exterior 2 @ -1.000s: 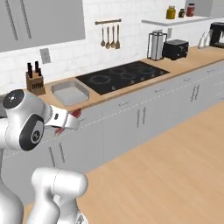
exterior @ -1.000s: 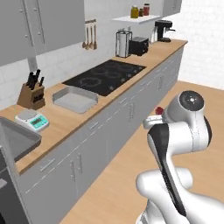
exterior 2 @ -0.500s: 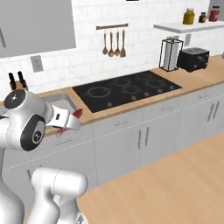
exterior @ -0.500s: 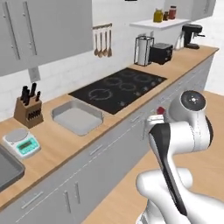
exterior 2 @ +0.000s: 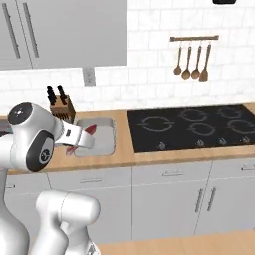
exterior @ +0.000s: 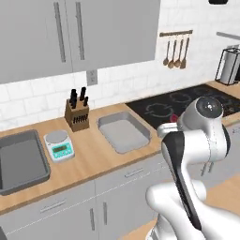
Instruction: Place one carrot and one steak in each tupperware on the nearby counter, to pack two identical lunches.
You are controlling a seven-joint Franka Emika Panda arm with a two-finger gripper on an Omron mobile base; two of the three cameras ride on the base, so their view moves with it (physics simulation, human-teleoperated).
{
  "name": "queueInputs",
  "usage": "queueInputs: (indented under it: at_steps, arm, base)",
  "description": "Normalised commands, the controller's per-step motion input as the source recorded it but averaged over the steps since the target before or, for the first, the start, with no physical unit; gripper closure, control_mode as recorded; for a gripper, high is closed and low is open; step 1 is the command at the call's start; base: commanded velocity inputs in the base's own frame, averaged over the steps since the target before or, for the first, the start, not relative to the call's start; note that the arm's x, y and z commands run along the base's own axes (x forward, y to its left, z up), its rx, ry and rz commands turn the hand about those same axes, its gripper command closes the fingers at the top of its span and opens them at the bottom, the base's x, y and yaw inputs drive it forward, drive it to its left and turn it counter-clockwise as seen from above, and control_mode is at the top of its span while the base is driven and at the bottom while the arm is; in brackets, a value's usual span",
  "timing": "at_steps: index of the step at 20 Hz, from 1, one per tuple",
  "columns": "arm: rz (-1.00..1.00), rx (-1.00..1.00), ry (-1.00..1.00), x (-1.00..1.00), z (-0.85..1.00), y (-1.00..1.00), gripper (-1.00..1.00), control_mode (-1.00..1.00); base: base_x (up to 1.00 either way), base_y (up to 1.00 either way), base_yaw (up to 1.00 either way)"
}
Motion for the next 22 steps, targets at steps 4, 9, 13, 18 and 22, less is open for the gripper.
queueInputs:
  at_steps: [4, 9, 13, 18, 22]
  arm:
    - [0.0, 0.0, 0.0, 0.0, 0.0, 0.0, 1.0, 1.0]
    - [0.0, 0.0, 0.02, 0.2, -0.12, -0.05, 1.0, -1.0]
    - [0.02, 0.0, 0.05, 1.0, -0.74, -0.07, 1.0, -1.0]
    - [0.03, -0.02, 0.04, 1.0, -0.98, 0.0, 1.0, -1.0]
    - [0.02, -0.08, 0.03, 1.0, -1.0, 0.0, 1.0, -1.0]
  base:
    - [0.57, -0.01, 0.49]
    - [0.8, -0.08, 0.06]
    - [0.0, 0.0, 0.0]
    - [0.0, 0.0, 0.0]
    - [0.0, 0.0, 0.0]
